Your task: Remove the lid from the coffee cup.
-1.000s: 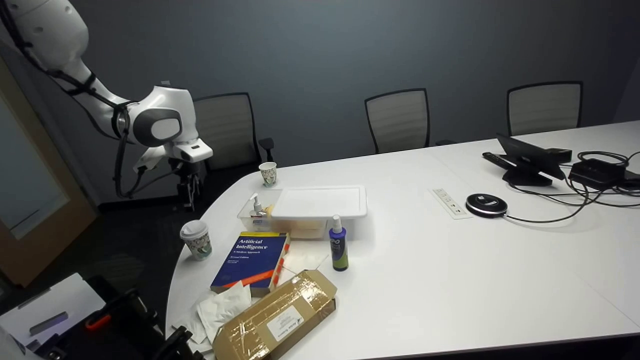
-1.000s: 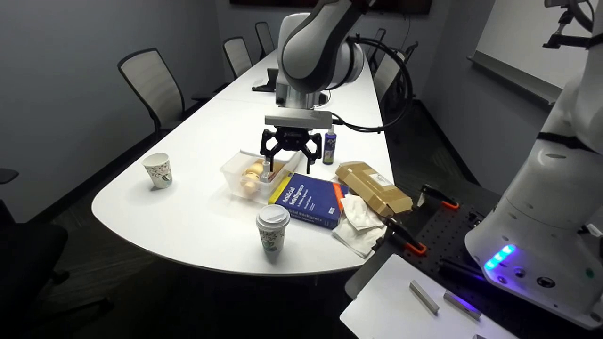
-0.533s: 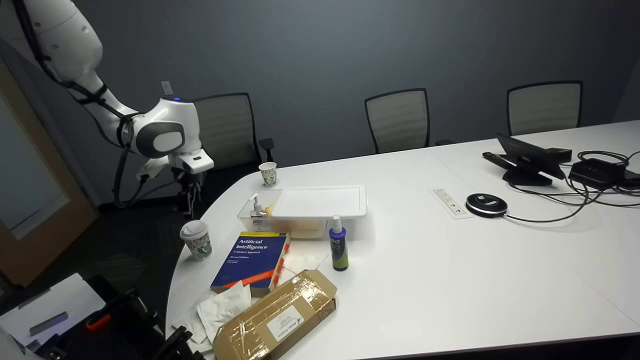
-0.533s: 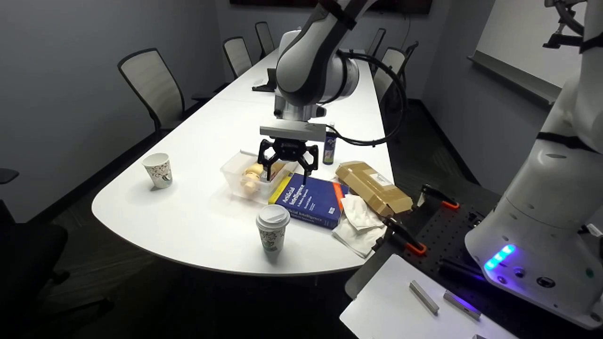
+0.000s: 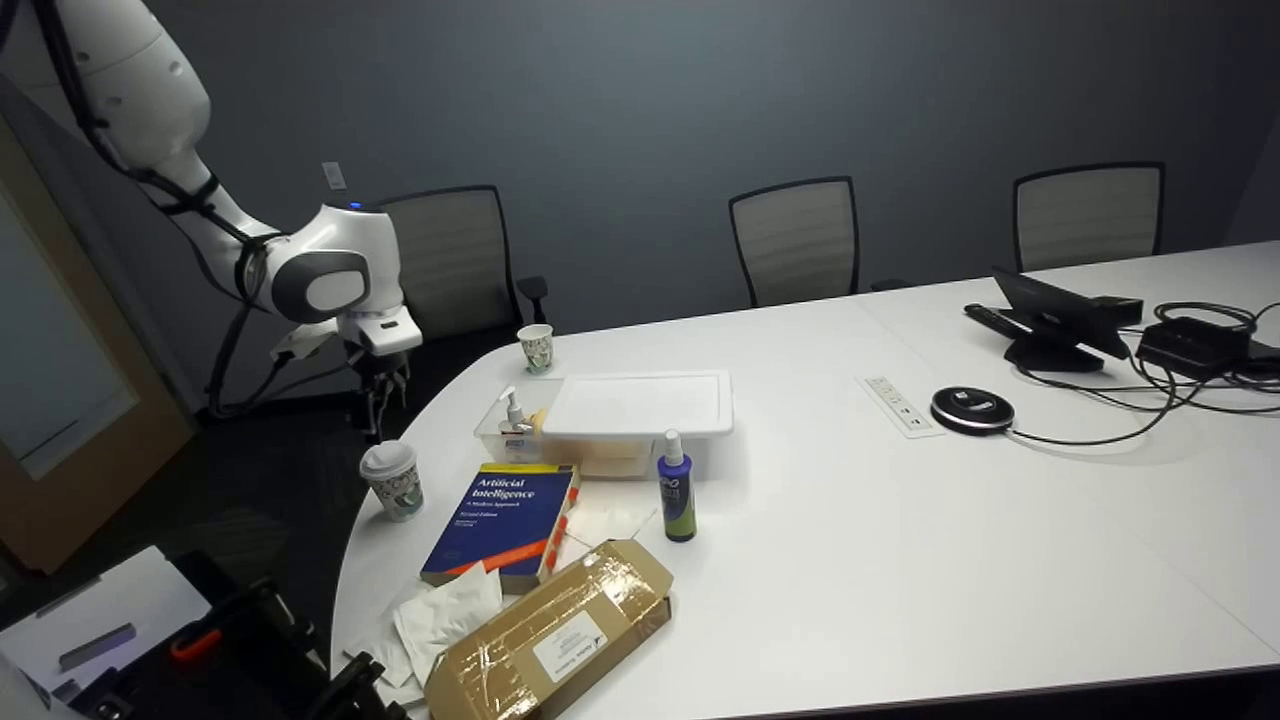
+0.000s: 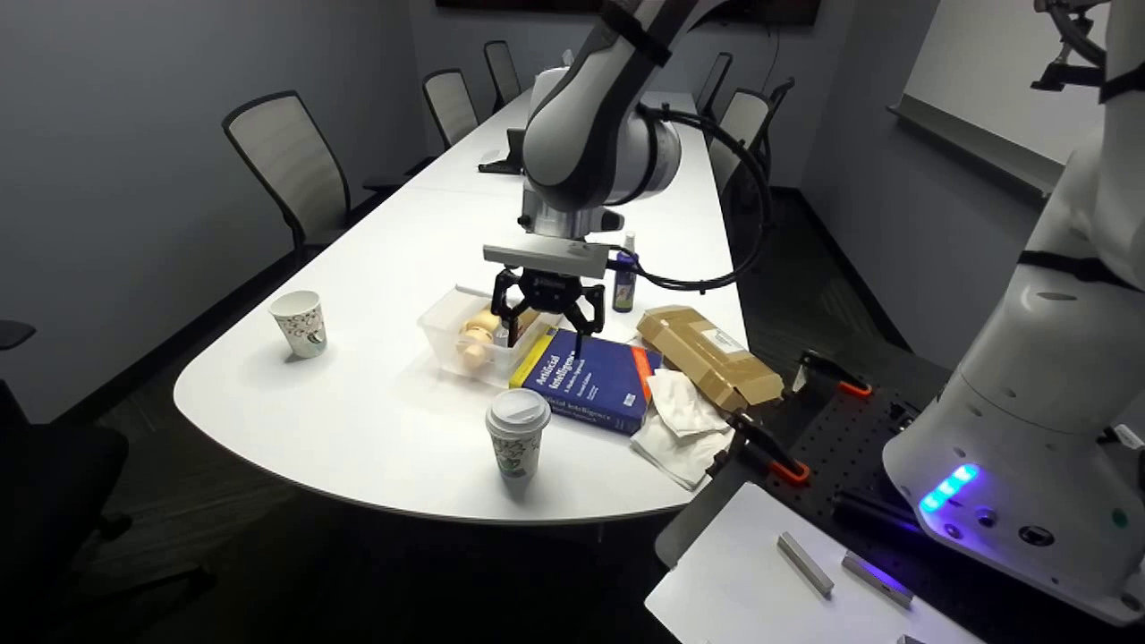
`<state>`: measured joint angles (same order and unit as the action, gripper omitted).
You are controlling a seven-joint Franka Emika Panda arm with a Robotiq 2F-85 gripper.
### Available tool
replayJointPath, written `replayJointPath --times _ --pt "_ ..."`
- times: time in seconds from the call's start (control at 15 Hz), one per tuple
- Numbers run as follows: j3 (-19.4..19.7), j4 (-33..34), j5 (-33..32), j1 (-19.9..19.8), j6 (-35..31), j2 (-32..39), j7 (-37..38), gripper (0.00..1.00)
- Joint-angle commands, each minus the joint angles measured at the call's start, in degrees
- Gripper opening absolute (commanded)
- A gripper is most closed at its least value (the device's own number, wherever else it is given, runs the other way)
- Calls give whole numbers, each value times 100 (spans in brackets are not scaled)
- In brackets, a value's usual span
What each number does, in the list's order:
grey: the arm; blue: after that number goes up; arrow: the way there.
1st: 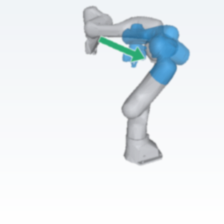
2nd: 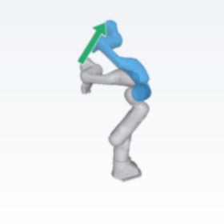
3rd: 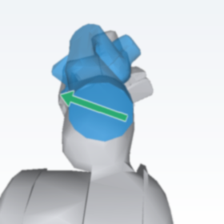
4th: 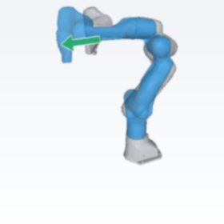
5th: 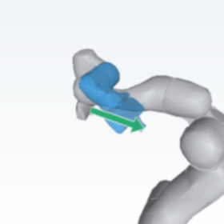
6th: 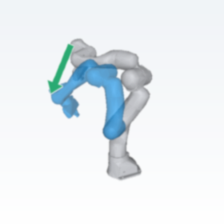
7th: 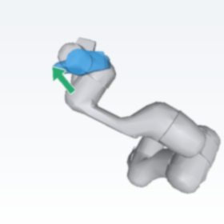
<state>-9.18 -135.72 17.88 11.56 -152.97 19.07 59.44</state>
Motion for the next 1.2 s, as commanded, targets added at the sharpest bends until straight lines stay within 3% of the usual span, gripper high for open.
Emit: replayJointPath --times 0.0,0.53,1.13 --pt "26 -194 226 374 -422 23 815 100" --pt "-151 -725 521 680 -1060 76 2021 100" --pt "-504 -735 901 553 -2120 663 1945 100"
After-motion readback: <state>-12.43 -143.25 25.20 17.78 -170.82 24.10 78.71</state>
